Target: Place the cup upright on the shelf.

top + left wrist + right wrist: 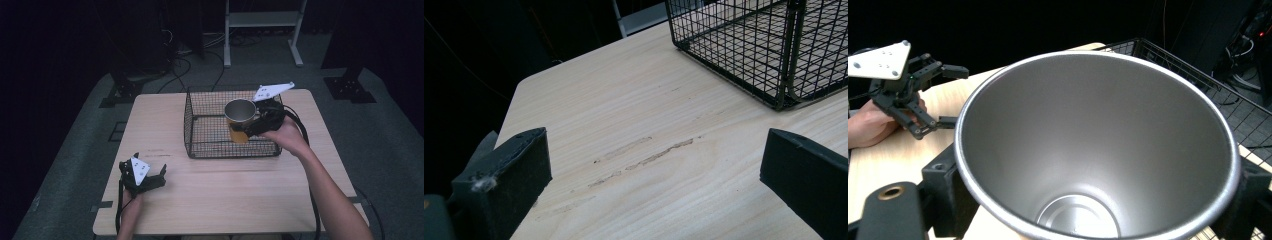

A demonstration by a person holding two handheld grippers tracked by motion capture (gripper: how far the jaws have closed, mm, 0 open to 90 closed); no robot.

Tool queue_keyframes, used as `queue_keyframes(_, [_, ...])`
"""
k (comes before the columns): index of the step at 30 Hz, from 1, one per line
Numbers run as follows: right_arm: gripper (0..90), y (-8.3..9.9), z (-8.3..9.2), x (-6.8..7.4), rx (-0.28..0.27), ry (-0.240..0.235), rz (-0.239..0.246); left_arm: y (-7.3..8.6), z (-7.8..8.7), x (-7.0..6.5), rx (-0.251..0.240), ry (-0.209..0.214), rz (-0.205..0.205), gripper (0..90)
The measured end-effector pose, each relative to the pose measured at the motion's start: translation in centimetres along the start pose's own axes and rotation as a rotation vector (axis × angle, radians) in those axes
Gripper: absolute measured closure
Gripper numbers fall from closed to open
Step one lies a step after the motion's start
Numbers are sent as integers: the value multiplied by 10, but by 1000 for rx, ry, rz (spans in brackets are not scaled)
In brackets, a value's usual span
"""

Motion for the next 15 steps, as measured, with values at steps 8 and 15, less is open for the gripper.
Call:
queue_keyframes(8, [126,-4,-15,-22,14,0,-5,0,0,0,-1,1,0,0])
queue_keyframes(15, [126,-5,-31,-39,41,1,-24,0,0,0,0,1,2,0])
Point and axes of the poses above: each handheld gripper's, and its own axes: z roughly backward along the jaws, y roughly out of its underside, x roughly to its left, the point moved 10 cm from there along -z, roughly forward along the jaws, and after that the axes turned 14 degrees about -y, right-handed, at the moved point
